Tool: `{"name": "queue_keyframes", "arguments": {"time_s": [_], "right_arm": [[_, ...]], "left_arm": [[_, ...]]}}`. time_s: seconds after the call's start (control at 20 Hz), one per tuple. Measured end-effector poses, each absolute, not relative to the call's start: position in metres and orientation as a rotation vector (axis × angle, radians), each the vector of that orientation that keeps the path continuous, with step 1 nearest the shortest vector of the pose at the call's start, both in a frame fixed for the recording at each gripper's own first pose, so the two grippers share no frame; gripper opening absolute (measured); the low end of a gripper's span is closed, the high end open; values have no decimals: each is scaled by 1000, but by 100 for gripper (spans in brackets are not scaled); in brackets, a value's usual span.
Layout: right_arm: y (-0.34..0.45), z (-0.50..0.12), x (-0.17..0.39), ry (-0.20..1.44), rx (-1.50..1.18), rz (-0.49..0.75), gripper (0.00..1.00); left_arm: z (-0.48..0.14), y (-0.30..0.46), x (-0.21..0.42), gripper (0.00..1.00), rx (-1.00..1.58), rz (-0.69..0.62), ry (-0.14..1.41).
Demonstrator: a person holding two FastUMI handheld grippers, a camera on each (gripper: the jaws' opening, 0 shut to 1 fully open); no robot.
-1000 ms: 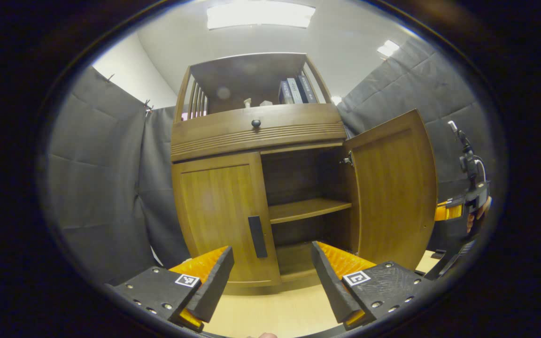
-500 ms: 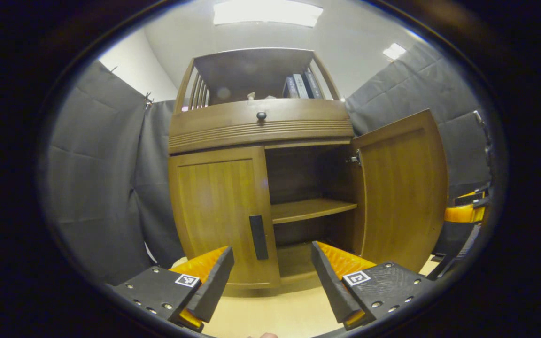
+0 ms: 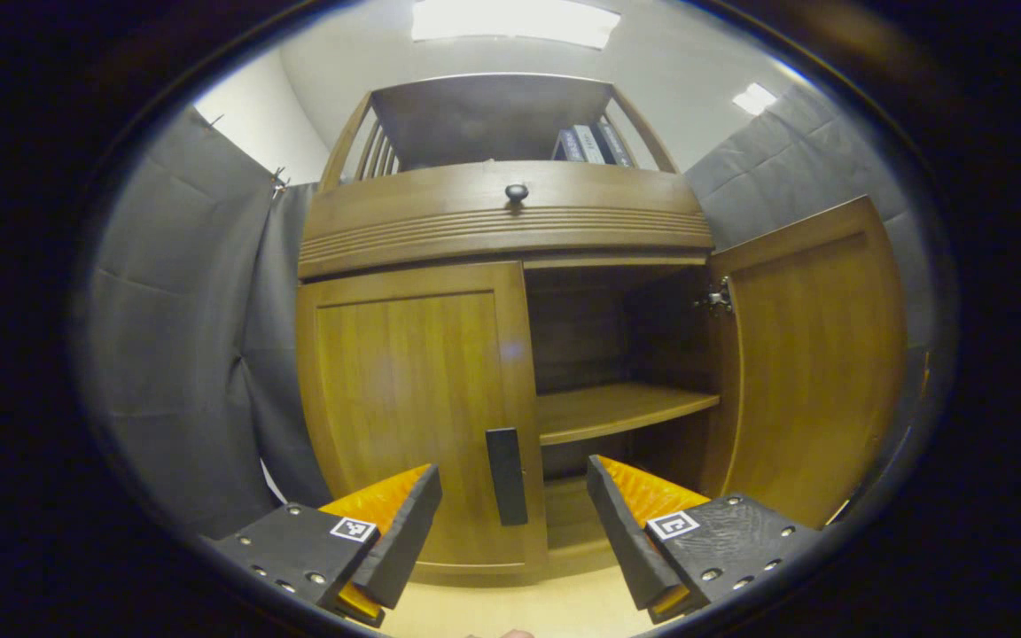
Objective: Open the right door of the double-door shoe cabinet with the right hand, and open the left door with the left hand.
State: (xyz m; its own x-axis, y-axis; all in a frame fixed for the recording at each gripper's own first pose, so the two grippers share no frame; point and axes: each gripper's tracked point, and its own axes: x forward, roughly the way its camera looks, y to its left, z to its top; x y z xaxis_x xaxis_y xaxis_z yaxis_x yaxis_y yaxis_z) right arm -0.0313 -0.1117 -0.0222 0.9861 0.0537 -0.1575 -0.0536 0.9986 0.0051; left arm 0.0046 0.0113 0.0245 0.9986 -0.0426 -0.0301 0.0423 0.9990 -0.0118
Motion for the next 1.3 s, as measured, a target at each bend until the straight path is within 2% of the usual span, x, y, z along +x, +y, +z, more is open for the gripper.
{"name": "queue_keyframes", "arguments": {"time_s": [0.05, 0.55, 0.7, 0.9, 0.95, 1.0, 1.1, 1.25, 1.3], "right_arm": [[-107, -23, -34, 160, -8, 48, 98], [-82, -35, -50, 215, -35, 35, 98], [-77, -41, -56, 233, -45, 39, 98], [-72, -45, -58, 253, -65, 44, 98], [-71, -45, -58, 254, -65, 46, 98], [-71, -46, -59, 254, -63, 47, 93], [-71, -46, -58, 252, -57, 50, 93], [-69, -45, -56, 246, -48, 58, 98], [-67, -44, -54, 244, -46, 63, 98]], "left_arm": [[23, 11, 6, 95, -18, -41, 36], [14, 9, 6, 96, -57, -23, 97], [15, 12, 15, 94, -46, -13, 85], [11, 14, 24, 75, -68, -4, 87], [10, 17, 26, 75, -68, 9, 80], [15, 10, 20, 60, -84, -4, 84], [2, 9, 32, 31, -85, -19, 110], [5, 11, 30, 29, -66, 4, 105], [6, 13, 31, 24, -63, 12, 103]]}}
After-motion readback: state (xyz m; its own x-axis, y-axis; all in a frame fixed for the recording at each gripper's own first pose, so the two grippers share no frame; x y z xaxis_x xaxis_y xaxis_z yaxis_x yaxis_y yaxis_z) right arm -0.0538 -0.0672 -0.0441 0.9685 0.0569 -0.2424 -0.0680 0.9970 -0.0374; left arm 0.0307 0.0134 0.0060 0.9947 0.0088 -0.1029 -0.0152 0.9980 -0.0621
